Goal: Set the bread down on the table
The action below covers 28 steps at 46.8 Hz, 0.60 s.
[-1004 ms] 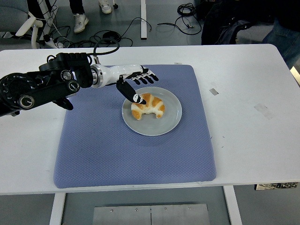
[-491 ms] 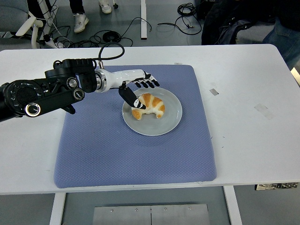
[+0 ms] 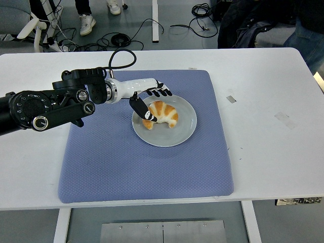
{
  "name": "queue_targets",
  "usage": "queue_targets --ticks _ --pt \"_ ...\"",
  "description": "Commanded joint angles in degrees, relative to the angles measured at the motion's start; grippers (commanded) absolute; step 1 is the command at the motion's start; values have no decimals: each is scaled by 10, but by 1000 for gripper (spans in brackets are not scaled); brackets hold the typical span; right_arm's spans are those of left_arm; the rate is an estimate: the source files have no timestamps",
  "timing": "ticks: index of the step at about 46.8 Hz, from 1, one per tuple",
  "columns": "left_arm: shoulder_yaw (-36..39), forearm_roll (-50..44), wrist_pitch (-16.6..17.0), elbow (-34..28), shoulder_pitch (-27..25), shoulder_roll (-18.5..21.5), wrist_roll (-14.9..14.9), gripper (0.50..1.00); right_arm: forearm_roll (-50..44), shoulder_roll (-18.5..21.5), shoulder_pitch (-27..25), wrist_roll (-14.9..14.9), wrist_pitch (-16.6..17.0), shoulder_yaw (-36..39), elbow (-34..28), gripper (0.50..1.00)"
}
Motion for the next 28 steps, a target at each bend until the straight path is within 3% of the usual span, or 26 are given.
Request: queue_targets --ticks 1,19,28 --pt "1 1 1 0 0 -4 -1 881 0 0 0 0 0 0 0 1000" --pt "6 5 12 4 0 -14 -1 881 1 0 0 0 0 0 0 1000" --pt "28 8 36 4 -1 -23 -1 880 1 0 0 0 0 0 0 1000"
